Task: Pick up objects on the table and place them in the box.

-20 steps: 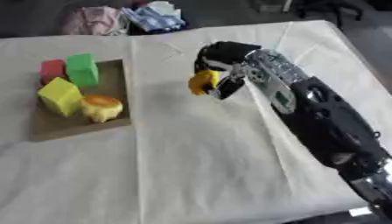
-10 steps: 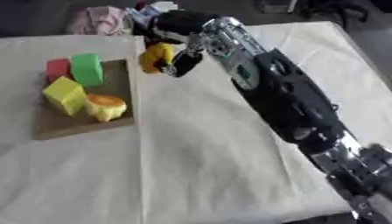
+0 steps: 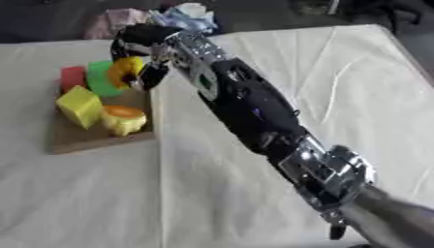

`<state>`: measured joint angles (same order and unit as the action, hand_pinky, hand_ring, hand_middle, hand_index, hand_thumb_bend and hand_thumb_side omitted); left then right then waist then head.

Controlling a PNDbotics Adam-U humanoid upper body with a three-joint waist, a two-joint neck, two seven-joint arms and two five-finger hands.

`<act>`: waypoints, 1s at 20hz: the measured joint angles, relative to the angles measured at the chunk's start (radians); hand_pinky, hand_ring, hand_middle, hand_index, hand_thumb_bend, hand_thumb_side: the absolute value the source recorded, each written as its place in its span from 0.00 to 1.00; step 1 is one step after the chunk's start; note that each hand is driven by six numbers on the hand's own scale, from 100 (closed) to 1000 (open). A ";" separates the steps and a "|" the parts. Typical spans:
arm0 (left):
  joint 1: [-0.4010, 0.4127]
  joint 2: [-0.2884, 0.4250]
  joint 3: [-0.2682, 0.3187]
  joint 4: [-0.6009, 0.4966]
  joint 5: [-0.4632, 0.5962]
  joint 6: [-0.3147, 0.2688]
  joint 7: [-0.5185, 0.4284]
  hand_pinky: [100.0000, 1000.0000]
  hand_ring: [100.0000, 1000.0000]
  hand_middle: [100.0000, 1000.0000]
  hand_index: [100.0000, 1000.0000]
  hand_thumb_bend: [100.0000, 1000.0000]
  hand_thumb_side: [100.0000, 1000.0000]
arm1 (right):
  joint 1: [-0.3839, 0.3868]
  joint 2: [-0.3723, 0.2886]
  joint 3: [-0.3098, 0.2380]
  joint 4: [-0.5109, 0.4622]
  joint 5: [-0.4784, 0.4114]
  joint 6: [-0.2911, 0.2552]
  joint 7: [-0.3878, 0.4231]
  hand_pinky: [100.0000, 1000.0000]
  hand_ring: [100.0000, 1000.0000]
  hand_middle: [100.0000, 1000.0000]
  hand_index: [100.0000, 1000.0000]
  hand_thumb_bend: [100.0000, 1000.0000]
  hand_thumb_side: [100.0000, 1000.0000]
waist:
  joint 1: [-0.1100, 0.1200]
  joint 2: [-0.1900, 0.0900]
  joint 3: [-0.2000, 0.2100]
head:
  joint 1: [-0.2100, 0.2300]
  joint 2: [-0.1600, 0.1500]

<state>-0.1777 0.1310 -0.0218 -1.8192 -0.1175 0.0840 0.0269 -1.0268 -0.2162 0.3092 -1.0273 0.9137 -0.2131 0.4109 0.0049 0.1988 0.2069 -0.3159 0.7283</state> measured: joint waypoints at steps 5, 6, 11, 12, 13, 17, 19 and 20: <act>-0.001 0.000 -0.005 0.000 0.003 0.000 -0.005 0.67 0.67 0.65 0.75 0.25 0.45 | -0.004 0.050 -0.046 0.126 0.081 0.024 -0.102 0.65 0.60 0.52 0.58 0.00 0.04 | 0.002 0.000 0.008 | -0.014 0.000; -0.001 0.000 -0.005 0.000 0.003 0.000 -0.005 0.67 0.67 0.65 0.75 0.25 0.45 | -0.004 0.055 -0.053 0.145 0.096 0.031 -0.125 0.65 0.60 0.53 0.62 0.00 0.10 | 0.005 0.000 0.009 | -0.016 0.000; -0.002 -0.001 -0.006 0.000 0.003 0.001 -0.007 0.67 0.67 0.65 0.75 0.25 0.45 | -0.004 0.073 -0.070 0.197 0.139 0.049 -0.216 0.67 0.65 0.64 0.81 0.13 0.42 | 0.006 0.000 0.009 | -0.020 0.000; -0.002 -0.001 -0.006 0.000 0.003 0.001 -0.007 0.67 0.67 0.65 0.75 0.25 0.46 | -0.004 0.074 -0.071 0.201 0.143 0.047 -0.225 0.67 0.65 0.65 0.83 0.14 0.44 | 0.006 0.000 0.009 | -0.020 0.000; -0.002 -0.003 -0.006 0.000 0.003 0.001 -0.007 0.67 0.67 0.65 0.75 0.25 0.45 | -0.004 0.075 -0.071 0.202 0.145 0.042 -0.232 0.67 0.67 0.68 0.87 0.19 0.50 | 0.006 0.000 0.009 | -0.020 0.000; -0.002 -0.008 -0.006 0.000 0.003 0.001 -0.009 0.67 0.67 0.65 0.75 0.25 0.45 | -0.004 0.080 -0.068 0.200 0.144 0.022 -0.238 0.69 0.70 0.75 0.92 0.23 0.53 | 0.006 0.000 0.009 | -0.020 0.000; -0.002 -0.008 -0.006 0.000 0.003 0.001 -0.010 0.67 0.67 0.65 0.75 0.25 0.45 | -0.004 0.080 -0.067 0.192 0.136 0.014 -0.231 0.69 0.71 0.76 0.92 0.21 0.51 | 0.006 0.000 0.008 | -0.020 0.000; -0.002 -0.008 -0.006 0.000 0.003 0.001 -0.010 0.67 0.67 0.65 0.75 0.25 0.45 | -0.004 0.079 -0.067 0.183 0.128 0.011 -0.228 0.69 0.71 0.76 0.92 0.20 0.50 | 0.006 0.000 0.007 | -0.020 0.000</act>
<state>-0.1801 0.1230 -0.0273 -1.8192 -0.1147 0.0852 0.0174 -1.0306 -0.1368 0.2427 -0.8443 1.0422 -0.2020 0.1830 0.0105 0.1990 0.2135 -0.3358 0.7281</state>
